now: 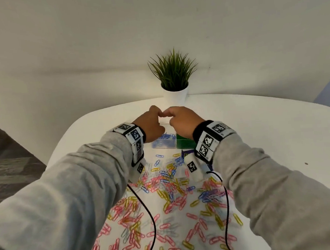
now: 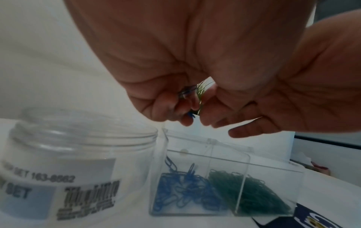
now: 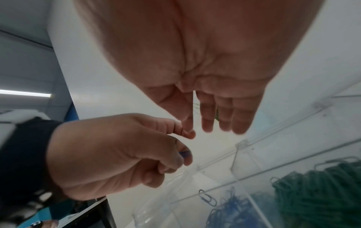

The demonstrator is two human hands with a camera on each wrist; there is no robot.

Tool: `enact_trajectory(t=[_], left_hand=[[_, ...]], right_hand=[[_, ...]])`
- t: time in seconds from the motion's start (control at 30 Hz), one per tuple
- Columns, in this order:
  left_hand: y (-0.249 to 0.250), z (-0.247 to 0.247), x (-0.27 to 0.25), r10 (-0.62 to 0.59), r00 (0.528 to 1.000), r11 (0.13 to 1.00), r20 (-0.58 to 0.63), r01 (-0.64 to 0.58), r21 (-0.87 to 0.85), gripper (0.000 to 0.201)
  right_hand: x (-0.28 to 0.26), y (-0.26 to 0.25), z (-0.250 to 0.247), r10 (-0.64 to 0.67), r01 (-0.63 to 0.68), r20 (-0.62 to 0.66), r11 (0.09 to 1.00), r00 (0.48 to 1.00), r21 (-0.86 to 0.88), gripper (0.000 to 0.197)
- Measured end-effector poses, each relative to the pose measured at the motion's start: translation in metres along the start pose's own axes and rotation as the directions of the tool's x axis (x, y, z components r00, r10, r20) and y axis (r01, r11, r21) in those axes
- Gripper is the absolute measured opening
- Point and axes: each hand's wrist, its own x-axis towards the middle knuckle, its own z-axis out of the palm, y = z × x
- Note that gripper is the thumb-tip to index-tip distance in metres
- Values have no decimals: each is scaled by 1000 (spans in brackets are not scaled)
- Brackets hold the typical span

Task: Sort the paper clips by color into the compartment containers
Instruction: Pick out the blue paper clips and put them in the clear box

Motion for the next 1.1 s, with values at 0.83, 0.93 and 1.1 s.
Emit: enact_trajectory(t=[0.83,0.93,1.1], left_hand=[[-45,60,-61,40,999,949,2,-39,314,17],[-45,63,-62,92,995,954,-29,-79,290,16],[-42,64,-59,191,978,946,-80,-162,282,18]], right_hand=[[-49,65,43,-89,166,199,895,976,-415,16],[-48,65,45,-80,156,183,878,980,-453,6],[-51,65,46,-72,143,179,895,981,-422,10]])
